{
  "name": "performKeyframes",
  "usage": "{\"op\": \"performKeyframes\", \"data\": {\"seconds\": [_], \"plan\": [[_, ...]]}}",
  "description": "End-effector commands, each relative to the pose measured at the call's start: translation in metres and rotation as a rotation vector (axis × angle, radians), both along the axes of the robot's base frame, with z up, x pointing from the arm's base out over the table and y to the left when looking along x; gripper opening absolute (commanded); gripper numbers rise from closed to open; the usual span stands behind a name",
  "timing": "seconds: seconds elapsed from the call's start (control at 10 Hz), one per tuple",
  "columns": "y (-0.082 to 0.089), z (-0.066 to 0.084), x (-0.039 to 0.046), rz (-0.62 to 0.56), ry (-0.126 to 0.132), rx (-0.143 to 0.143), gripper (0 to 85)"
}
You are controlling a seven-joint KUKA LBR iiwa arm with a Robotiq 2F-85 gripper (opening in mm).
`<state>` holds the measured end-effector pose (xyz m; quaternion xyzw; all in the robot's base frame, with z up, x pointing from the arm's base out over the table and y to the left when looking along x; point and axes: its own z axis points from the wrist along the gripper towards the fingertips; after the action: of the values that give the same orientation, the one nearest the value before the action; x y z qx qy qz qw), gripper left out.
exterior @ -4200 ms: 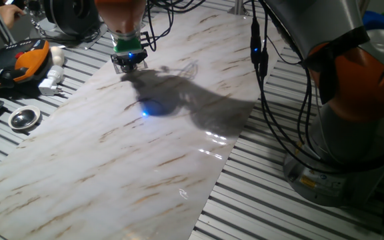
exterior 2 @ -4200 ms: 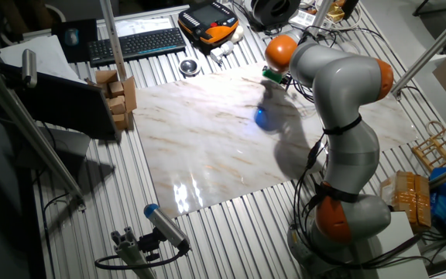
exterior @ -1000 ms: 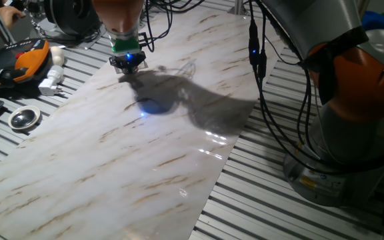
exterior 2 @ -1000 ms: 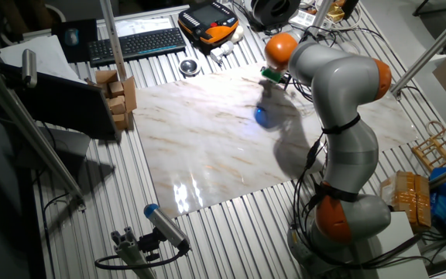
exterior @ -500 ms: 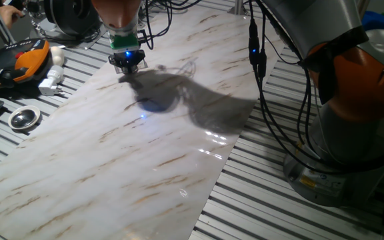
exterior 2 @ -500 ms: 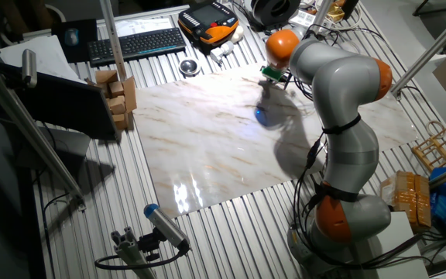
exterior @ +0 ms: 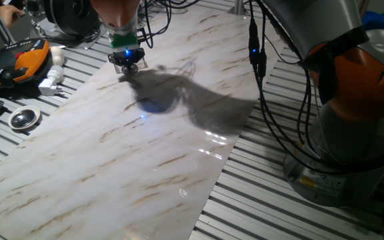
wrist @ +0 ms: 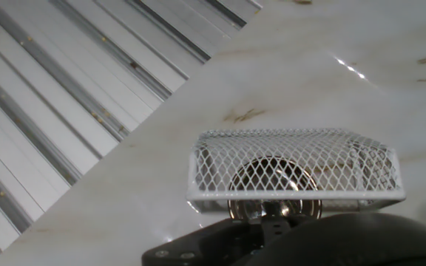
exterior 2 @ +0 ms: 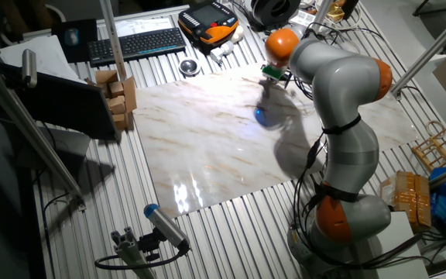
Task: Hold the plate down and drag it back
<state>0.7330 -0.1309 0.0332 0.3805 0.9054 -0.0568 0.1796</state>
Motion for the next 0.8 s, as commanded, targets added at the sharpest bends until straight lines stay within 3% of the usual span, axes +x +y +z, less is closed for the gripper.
{"op": "performKeyframes", "data": {"seconds": [0.0, 0.7], "plan": [[0.0006, -0.0008, -0.0004, -0.001, 0.001, 0.001, 0.0], [0.0074, -0.0050, -0.0046, 0.017, 0.027, 0.035, 0.0]]}}
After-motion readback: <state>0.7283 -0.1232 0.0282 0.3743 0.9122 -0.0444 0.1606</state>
